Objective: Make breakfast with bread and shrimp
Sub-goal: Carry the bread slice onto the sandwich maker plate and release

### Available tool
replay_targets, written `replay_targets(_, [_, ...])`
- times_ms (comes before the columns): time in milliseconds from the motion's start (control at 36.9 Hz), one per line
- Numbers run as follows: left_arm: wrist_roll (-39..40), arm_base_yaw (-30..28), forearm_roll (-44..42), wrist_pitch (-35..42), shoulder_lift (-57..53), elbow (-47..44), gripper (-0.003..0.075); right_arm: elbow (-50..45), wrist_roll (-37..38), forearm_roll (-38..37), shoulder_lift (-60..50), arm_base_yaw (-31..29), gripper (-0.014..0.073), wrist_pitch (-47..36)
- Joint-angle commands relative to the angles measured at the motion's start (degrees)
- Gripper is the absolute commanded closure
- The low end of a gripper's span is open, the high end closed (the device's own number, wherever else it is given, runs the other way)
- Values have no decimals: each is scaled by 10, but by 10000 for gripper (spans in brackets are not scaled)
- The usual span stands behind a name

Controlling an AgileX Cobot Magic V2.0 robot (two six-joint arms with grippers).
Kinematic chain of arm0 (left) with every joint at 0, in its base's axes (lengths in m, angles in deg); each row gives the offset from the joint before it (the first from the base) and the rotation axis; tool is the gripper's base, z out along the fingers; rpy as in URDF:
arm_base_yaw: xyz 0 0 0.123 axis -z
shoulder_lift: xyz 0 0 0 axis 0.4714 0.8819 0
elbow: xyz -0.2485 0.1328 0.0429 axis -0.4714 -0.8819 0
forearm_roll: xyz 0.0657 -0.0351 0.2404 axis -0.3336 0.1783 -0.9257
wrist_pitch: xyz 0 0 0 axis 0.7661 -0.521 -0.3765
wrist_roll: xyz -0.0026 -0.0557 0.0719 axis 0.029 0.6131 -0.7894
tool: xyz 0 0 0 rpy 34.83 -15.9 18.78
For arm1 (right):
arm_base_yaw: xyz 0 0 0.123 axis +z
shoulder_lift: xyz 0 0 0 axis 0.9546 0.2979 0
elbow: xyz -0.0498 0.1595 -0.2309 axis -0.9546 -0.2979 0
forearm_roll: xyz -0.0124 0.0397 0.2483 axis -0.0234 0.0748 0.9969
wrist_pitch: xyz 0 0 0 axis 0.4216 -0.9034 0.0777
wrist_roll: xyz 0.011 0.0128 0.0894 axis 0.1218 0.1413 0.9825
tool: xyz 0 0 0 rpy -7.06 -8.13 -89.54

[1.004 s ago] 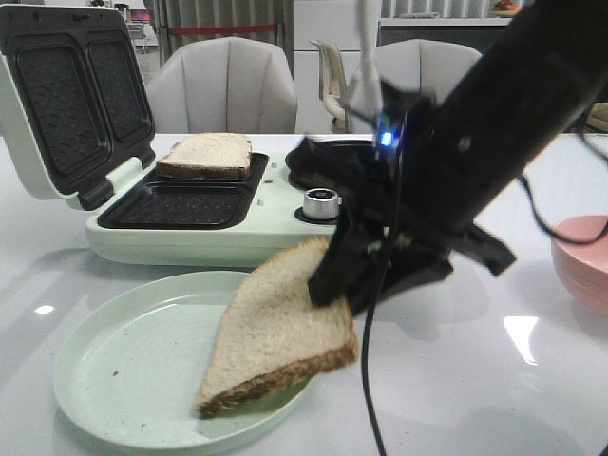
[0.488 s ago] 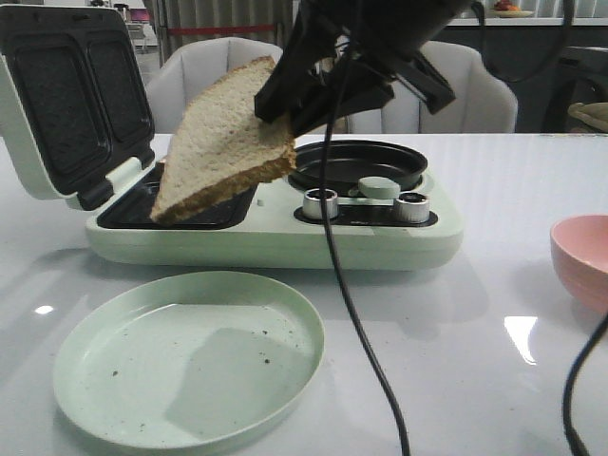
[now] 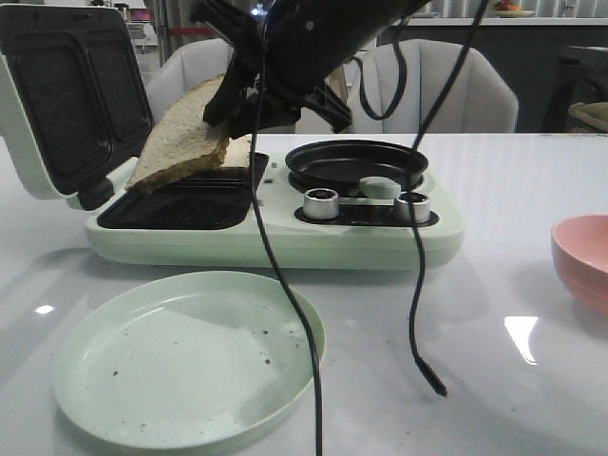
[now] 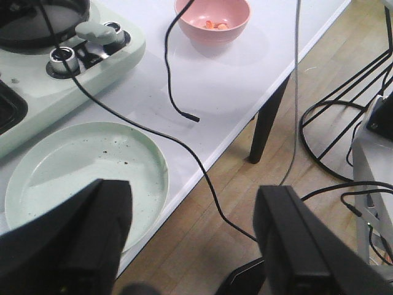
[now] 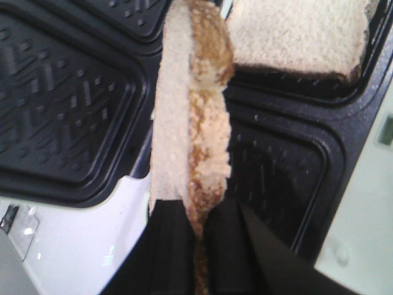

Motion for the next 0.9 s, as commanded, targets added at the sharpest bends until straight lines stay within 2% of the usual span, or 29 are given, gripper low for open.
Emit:
replay_targets(0, [1, 0, -2, 46, 2, 16, 232, 45, -7, 28, -7, 0, 428, -9])
replay_targets(136, [1, 0, -2, 45, 2, 16, 232, 57, -7, 28, 12, -1, 195, 3])
replay_targets(217, [1, 0, -2, 45, 2, 16, 232, 57, -7, 26, 13, -6, 115, 3])
replay_targets(380, [1, 0, -2, 45, 2, 16, 232, 57, -11, 8, -9, -19, 111, 25])
replay_targets(570, [1, 0, -15, 45, 2, 16, 232, 41, -10, -144, -101, -24, 111, 90])
replay_targets(705, [1, 0, -50, 45, 2, 16, 232, -43, 6, -235, -214, -24, 111, 87])
replay_targets(868, [1, 0, -54, 46, 2, 16, 232, -191, 76, -387, -356, -26, 111, 88])
